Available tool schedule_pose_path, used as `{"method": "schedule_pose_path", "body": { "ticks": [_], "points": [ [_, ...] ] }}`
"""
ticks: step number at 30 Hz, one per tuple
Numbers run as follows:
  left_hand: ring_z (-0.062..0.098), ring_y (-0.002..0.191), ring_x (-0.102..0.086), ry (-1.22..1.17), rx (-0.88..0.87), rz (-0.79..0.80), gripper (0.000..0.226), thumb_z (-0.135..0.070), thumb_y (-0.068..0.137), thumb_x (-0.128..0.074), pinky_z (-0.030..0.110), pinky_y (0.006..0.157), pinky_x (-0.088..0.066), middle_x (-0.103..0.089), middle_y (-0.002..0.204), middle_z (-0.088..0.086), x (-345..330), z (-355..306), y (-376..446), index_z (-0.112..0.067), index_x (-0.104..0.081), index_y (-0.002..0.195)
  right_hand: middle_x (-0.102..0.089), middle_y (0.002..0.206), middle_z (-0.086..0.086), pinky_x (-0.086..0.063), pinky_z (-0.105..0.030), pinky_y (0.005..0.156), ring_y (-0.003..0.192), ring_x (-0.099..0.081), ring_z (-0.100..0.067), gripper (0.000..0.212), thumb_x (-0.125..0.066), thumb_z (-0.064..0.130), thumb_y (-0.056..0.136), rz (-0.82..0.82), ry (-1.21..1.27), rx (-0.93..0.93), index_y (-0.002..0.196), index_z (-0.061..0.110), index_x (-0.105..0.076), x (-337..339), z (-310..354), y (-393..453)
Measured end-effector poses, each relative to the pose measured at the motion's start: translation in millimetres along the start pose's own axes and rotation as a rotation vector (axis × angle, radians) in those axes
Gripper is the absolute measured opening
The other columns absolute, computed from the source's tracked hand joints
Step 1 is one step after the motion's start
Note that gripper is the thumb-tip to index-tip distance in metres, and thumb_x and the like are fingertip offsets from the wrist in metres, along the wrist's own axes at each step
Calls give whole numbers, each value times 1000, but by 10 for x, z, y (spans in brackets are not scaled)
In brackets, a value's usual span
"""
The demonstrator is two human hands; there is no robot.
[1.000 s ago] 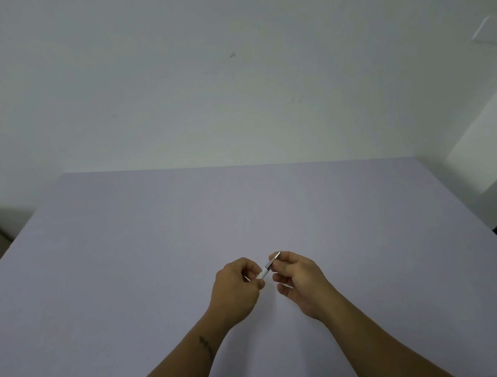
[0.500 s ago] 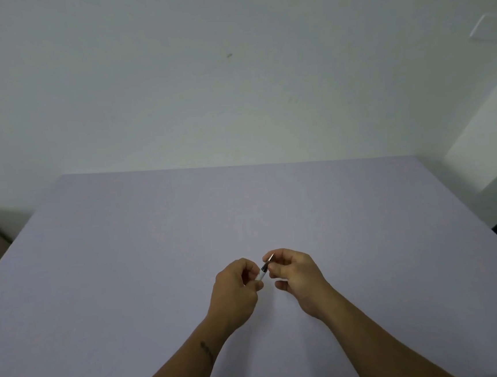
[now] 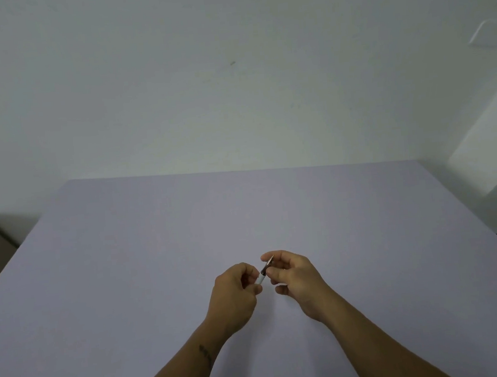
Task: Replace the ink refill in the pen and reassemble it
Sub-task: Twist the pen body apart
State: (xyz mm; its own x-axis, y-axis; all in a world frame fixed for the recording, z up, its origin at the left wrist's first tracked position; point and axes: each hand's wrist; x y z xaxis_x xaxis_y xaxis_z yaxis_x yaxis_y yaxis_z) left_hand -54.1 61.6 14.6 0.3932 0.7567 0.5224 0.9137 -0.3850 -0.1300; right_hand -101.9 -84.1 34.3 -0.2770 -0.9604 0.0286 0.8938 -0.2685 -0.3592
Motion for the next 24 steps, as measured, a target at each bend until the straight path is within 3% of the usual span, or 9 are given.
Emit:
{"method": "schedule_pose_path", "body": {
  "ticks": [4,9,14,19,24],
  "points": [
    [7,62,-50,13,2,13,27,-1,84,-67,13,58,-42,-58,69,-6,18,1,10,-25,-58,73,-70,84,-1,-54,-22,63,74,-61,-14,10,-66,10,90,-45,-6,-22,91,18,-73,-26,-29,11],
    [8,62,-50,47,2,43,26,-5,85,-68,15,58,-41,-57,69,-8,1,18,16,-27,-59,74,-70,87,-2,-55,-23,62,76,-61,-16,21,-59,6,95,-59,25,-65,94,20,-74,-23,-56,22],
    [10,65,-55,43,25,55,13,-8,85,-69,15,60,-44,-62,74,-5,11,37,33,-21,-66,84,-69,88,-4,-55,-26,65,76,-60,-18,7,-66,14,92,-62,101,-117,96,16,-71,-35,-92,22],
    [10,65,-55,39,38,70,10,-9,84,-70,18,60,-46,-63,75,-5,20,65,36,-19,-69,85,-69,93,-5,-55,-31,72,80,-60,-19,16,-59,12,96,-71,99,-131,95,17,-74,-26,-120,35],
    [11,67,-56,47,35,73,15,-9,83,-71,19,62,-48,-63,74,-6,51,66,79,-23,-67,82,-69,91,-5,-53,-30,67,77,-59,-20,13,-63,12,94,-51,163,-148,102,17,-70,-32,-99,53]
  ]
}}
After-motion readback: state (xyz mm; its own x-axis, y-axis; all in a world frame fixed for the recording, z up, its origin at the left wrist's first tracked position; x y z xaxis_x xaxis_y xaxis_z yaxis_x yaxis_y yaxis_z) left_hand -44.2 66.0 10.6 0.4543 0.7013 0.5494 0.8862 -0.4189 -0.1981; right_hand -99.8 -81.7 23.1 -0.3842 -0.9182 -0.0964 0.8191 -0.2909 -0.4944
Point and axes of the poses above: each hand's wrist, its own y-axis towards the middle knuckle, its own x-axis out of the back of the hand, z = x × y
